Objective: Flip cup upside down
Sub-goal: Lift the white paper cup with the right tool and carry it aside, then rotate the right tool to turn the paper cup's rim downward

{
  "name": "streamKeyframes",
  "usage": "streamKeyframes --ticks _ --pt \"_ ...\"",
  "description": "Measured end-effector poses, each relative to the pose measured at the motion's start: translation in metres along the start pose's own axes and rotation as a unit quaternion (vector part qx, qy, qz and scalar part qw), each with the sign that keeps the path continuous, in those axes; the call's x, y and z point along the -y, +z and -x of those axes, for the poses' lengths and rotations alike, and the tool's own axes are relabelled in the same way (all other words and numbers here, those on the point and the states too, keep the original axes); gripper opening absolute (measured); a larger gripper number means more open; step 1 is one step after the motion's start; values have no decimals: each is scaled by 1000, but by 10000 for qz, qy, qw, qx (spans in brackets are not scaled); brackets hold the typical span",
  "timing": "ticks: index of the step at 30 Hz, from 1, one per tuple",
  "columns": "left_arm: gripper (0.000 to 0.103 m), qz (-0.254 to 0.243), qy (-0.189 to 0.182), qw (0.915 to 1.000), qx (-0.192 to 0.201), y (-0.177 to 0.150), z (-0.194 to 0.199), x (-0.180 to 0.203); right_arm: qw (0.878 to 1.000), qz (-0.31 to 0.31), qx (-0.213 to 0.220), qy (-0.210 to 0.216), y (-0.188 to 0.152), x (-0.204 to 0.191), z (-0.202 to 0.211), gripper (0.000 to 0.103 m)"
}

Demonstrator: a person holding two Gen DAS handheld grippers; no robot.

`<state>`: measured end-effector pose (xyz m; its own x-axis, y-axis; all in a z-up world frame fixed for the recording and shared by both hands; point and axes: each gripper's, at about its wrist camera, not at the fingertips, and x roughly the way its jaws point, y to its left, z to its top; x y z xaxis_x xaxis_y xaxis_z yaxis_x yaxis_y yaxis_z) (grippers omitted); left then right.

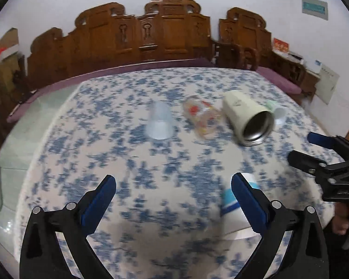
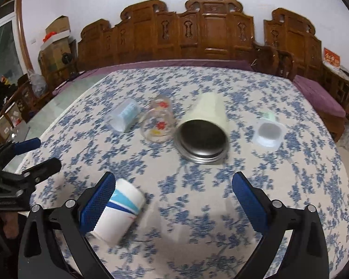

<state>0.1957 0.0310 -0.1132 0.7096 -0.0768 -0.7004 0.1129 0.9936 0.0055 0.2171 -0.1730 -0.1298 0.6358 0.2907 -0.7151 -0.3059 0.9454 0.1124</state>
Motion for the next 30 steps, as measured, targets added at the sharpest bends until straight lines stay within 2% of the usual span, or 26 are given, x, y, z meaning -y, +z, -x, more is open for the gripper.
streamKeyframes --ticks 2,4,7,15,18,24,30 --pt "95 75 25 10000 19 1 0 -12 9999 -11 -143 91 3 -7 -5 98" --pt "95 206 -48 9998 59 3 1 -25 9993 -28 -325 195 4 -15 -12 91" --pt "95 265 -30 9996 85 3 -3 -36 9957 -189 -781 456 5 -23 -28 87" --pt "95 413 35 9991 -37 3 -15 -51 9738 -814 -1931 877 -7 -35 -68 85" --pt "95 398 5 9992 -24 3 -14 -50 9650 -1028 -2210 972 -12 -38 -79 84" --pt "95 251 47 9997 12 3 -13 -44 9529 -1298 -2551 1006 -14 -41 -95 80" --pt "95 217 58 9997 8 3 -12 -43 9469 -1392 -2726 988 -14 -38 -106 69"
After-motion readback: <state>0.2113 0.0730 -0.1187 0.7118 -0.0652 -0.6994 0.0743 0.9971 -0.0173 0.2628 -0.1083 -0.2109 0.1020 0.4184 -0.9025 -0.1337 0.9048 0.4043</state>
